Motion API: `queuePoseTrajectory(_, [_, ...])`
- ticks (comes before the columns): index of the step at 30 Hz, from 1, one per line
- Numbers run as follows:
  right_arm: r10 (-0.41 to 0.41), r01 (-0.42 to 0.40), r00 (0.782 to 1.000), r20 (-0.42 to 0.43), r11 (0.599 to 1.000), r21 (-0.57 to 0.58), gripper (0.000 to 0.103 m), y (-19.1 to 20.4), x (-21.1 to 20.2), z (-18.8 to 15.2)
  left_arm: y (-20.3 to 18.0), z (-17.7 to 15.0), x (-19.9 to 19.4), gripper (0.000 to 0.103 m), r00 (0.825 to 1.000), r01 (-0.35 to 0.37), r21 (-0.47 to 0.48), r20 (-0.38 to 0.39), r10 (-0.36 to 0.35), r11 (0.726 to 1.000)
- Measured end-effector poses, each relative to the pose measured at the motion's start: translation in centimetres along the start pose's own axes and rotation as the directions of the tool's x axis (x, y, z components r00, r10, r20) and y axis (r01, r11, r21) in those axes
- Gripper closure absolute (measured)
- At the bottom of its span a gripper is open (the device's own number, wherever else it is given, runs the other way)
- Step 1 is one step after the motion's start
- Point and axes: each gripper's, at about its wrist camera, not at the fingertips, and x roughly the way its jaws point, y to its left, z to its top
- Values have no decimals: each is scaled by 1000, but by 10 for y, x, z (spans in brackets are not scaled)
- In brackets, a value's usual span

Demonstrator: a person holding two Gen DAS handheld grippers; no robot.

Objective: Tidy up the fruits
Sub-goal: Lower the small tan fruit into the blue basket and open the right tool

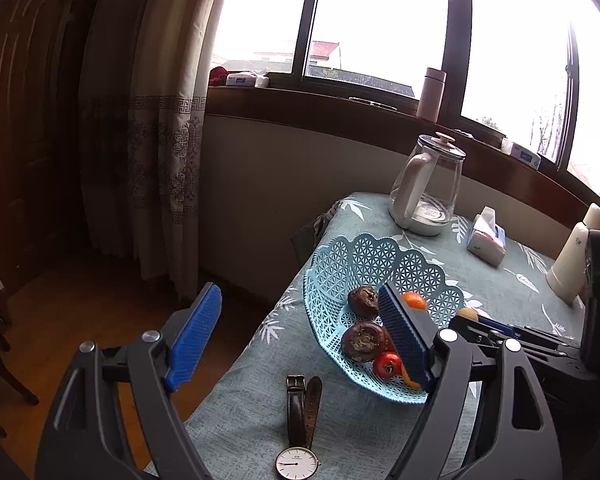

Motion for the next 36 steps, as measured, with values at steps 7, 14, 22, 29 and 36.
queuePoseTrajectory(7, [-13, 14, 1000, -25, 1000, 5, 75, 0, 15, 0, -1, 0, -1, 21, 1000, 7, 1, 3, -7, 1000])
queuePoseTrajectory(14, [-20, 20, 1000, -21, 1000, 2, 75, 1, 14, 1, -11, -2, -5, 21, 1000, 24, 25, 6, -24, 999])
queuePoseTrajectory(22, [-23, 23, 1000, 6, 1000, 5, 75, 2, 0, 0, -13, -1, -10, 21, 999, 29, 28, 15, -29, 999])
queuePoseTrajectory(29, [-33, 33, 999, 35, 999, 7, 74, 5, -16, -2, -17, -1, -15, 18, 999, 38, 35, 24, -39, 999])
queuePoseTrajectory(36, [-42, 42, 997, 69, 999, 1, 68, 9, -36, -2, -22, 2, -22, 14, 998, 52, 41, 37, -53, 998])
